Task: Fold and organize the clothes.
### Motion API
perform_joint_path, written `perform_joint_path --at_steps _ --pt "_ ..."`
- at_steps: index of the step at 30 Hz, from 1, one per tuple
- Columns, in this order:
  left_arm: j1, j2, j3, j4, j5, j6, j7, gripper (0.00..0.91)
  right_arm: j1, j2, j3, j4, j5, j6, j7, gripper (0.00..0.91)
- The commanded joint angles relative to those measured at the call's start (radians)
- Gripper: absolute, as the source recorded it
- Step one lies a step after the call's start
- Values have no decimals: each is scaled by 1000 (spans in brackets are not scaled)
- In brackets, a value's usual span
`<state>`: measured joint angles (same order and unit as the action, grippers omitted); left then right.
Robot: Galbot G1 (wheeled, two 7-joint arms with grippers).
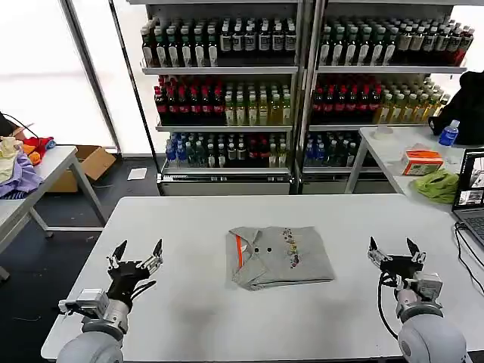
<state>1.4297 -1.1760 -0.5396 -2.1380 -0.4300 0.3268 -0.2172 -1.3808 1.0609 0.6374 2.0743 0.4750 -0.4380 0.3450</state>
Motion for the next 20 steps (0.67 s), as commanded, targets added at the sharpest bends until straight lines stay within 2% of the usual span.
perform_joint_path --at_steps 1,20 --pt "7 -4 -10 5 28 13 46 907 -32 1 24 2 -12 11 -1 907" --pt "1 -20 16 -10 44 34 57 907 -35 16 18 -3 -16 15 -3 907"
